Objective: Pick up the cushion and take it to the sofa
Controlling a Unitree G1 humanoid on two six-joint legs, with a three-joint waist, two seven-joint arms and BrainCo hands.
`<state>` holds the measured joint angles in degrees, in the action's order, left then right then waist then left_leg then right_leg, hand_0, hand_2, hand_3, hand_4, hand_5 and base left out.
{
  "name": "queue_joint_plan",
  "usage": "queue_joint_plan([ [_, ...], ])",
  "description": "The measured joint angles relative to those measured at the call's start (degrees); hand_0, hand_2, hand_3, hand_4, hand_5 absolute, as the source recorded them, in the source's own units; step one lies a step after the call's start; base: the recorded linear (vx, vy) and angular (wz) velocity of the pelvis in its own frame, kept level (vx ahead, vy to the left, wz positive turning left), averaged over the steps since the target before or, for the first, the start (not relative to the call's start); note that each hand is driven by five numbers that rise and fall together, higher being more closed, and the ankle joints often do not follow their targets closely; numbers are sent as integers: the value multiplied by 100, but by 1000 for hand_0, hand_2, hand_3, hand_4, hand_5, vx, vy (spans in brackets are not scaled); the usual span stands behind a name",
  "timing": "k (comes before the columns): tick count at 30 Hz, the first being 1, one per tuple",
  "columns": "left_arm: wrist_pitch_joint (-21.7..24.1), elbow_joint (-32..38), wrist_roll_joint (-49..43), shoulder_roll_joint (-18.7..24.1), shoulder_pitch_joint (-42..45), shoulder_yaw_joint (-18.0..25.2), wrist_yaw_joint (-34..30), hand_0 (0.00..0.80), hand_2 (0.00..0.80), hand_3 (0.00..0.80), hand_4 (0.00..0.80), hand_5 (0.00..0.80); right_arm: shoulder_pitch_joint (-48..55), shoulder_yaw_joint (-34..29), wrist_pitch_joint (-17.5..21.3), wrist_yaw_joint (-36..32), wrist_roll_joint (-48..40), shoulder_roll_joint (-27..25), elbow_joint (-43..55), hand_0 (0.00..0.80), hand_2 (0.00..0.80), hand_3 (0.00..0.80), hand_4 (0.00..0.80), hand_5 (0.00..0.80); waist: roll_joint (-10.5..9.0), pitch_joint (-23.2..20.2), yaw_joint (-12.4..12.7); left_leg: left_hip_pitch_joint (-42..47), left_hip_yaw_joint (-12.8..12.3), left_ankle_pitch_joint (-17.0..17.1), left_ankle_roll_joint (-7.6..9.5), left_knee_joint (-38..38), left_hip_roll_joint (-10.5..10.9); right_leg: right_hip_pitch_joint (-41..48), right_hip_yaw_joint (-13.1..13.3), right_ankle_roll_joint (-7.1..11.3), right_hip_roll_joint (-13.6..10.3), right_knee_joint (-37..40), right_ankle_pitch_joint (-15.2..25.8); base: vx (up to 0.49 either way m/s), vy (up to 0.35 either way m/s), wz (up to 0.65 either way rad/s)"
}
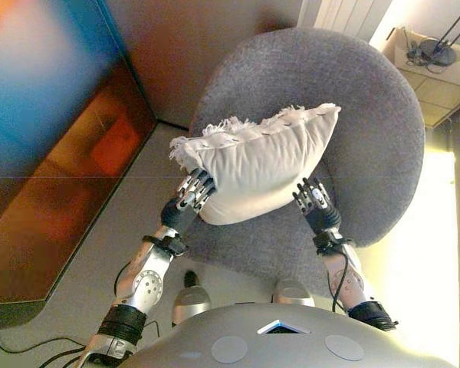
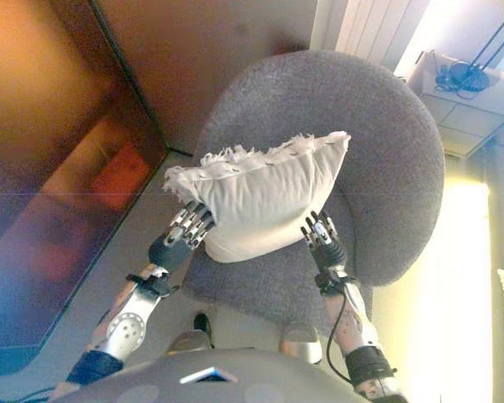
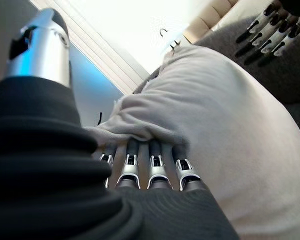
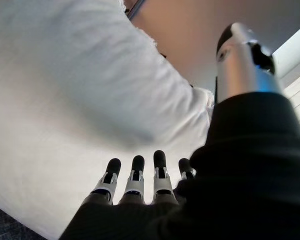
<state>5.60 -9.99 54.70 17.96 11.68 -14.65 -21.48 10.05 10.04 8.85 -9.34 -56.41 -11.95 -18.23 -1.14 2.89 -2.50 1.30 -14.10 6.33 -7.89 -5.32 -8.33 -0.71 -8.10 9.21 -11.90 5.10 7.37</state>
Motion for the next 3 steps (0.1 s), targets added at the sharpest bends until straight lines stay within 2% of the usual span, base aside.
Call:
queue_joint_plan([
  [3,9,-3,-1,1,4,-11,5,0,0,0,0,0,1,12,1,-11,0,9,-17,0,0,0,0,0,0,0,3,3,-4,-3,-3,0,0,2,0,-10,2,0,7,0,0,0],
])
